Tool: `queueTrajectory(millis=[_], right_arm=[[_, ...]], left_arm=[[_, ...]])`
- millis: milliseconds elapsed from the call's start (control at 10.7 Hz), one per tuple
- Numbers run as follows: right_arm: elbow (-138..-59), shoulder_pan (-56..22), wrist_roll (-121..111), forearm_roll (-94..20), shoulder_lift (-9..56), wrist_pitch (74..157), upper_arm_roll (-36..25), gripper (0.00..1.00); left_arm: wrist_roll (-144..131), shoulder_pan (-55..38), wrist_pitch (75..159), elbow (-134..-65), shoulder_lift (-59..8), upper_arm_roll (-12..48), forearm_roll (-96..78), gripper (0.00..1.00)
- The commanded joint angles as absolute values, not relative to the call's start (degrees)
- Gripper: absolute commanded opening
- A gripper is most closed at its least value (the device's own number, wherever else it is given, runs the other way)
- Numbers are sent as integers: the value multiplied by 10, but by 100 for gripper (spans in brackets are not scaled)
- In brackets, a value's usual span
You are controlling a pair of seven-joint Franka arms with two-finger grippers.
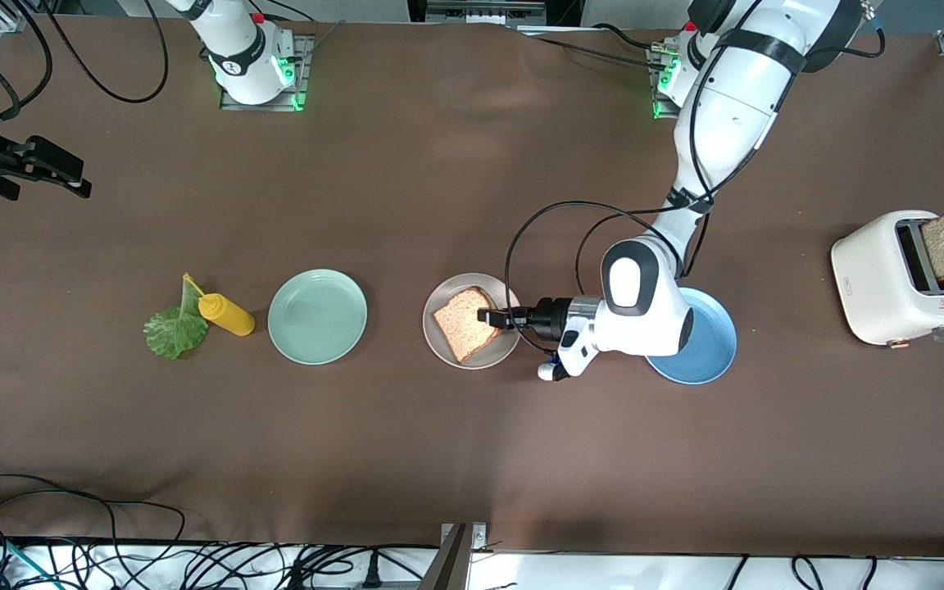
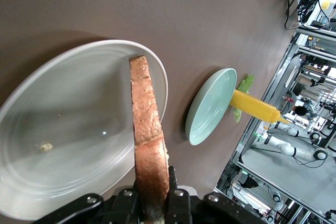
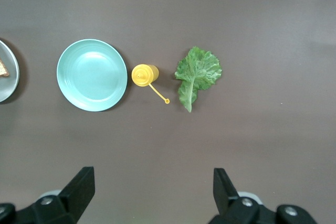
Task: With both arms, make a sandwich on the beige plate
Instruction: 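Lower the bread onto the beige plate and open the left gripper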
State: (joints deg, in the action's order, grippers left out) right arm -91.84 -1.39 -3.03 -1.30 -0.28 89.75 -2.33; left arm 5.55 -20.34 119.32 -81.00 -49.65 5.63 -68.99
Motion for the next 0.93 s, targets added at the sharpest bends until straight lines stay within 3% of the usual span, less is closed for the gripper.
queueTrajectory(millis=[0, 839], right_arm=[[-907, -16, -26, -6, 0, 892, -24, 100], [-907, -16, -26, -6, 0, 889, -25, 100]], left_arm=[[63, -210, 1194, -799, -503, 49, -707, 100], [58, -135, 1170, -818, -486, 43, -658, 100]])
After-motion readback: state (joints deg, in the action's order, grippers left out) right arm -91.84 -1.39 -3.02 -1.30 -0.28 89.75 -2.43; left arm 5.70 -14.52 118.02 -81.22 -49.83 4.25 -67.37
